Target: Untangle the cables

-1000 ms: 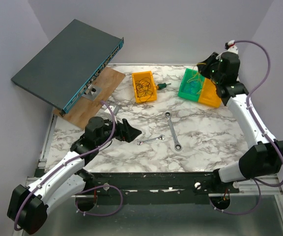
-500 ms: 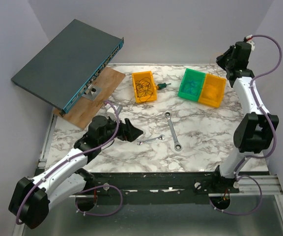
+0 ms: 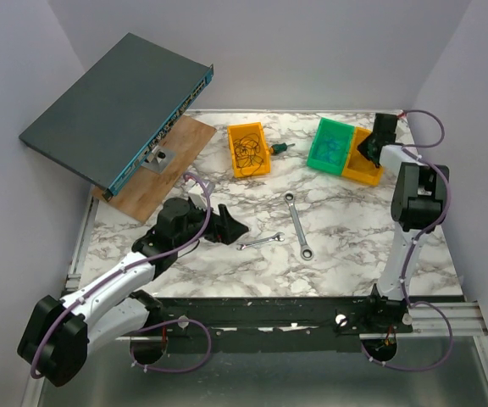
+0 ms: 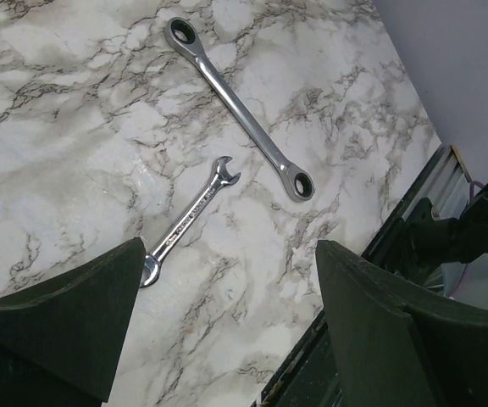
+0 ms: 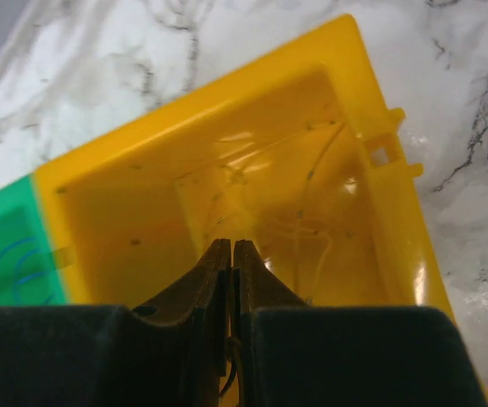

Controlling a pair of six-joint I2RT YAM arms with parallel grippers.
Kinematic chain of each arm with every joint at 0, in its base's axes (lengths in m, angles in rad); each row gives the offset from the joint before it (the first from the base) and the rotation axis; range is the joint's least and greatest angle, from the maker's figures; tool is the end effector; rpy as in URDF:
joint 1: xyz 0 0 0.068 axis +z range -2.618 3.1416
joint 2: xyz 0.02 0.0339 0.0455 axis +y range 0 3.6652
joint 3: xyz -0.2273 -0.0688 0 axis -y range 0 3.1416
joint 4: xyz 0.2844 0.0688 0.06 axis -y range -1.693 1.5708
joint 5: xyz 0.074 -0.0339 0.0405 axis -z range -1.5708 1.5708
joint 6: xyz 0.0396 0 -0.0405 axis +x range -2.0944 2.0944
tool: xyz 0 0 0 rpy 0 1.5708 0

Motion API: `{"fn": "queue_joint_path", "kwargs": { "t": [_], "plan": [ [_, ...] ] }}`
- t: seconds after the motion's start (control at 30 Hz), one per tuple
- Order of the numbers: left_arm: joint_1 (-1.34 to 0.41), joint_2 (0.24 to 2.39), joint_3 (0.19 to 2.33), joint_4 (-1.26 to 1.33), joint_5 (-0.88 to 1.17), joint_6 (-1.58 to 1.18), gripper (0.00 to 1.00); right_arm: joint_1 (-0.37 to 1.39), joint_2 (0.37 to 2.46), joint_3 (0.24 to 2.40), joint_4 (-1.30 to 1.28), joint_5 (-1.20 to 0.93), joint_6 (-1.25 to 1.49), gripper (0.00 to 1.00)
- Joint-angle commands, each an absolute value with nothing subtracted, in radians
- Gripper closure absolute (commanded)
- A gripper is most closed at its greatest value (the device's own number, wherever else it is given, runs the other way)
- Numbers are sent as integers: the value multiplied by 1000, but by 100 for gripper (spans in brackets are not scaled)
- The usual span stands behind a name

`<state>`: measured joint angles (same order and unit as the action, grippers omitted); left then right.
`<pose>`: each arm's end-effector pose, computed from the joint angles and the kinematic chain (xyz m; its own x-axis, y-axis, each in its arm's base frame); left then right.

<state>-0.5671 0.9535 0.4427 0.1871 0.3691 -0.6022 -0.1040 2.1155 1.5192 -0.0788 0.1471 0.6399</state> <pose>0.2209 -0.1576 0.1769 -0.6683 -0.2007 -0.7163 0.4987 0.5936 -0.6316 0.4919 -0.0572 0.1271 -0.3694 0.6324 -0.6809 0.5448 0.7409 0.3927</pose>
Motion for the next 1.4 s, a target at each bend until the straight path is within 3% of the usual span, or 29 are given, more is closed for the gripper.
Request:
{"fn": "queue_joint_path", "kwargs": {
  "t": [0.0, 0.17, 0.47, 0.8, 0.9, 0.93, 1.2, 1.3, 1.33, 1.37],
  "plan": [
    [-576, 954, 456, 229, 362, -583, 16, -104, 2200, 1546, -110, 267, 663, 99],
    [-578, 956, 459, 227, 367, -580, 16, -101, 2273, 1653, -268, 299, 657, 87],
    [-588, 939, 454, 221, 365, -578, 16, -91, 2056, 1574, -249, 314, 599, 50],
    [-597, 888, 438, 191, 355, -576, 16, -91, 1936, 1597, -339, 316, 593, 46],
    [-597, 878, 434, 183, 354, -575, 16, -91, 1914, 1604, -366, 307, 591, 25],
    [-597, 876, 434, 183, 354, -575, 16, -91, 1907, 1602, -374, 300, 592, 22],
    [-600, 883, 440, 177, 352, -574, 16, -91, 1830, 1525, -357, 127, 593, 23],
    [-604, 887, 445, 170, 346, -574, 16, -91, 1750, 1405, -273, -35, 569, 26],
    [-606, 888, 446, 169, 337, -575, 14, -90, 1708, 1353, -221, -106, 564, 27],
    [-607, 884, 449, 154, 316, -579, 3, -89, 1668, 1289, -174, -157, 563, 26]
  ]
}}
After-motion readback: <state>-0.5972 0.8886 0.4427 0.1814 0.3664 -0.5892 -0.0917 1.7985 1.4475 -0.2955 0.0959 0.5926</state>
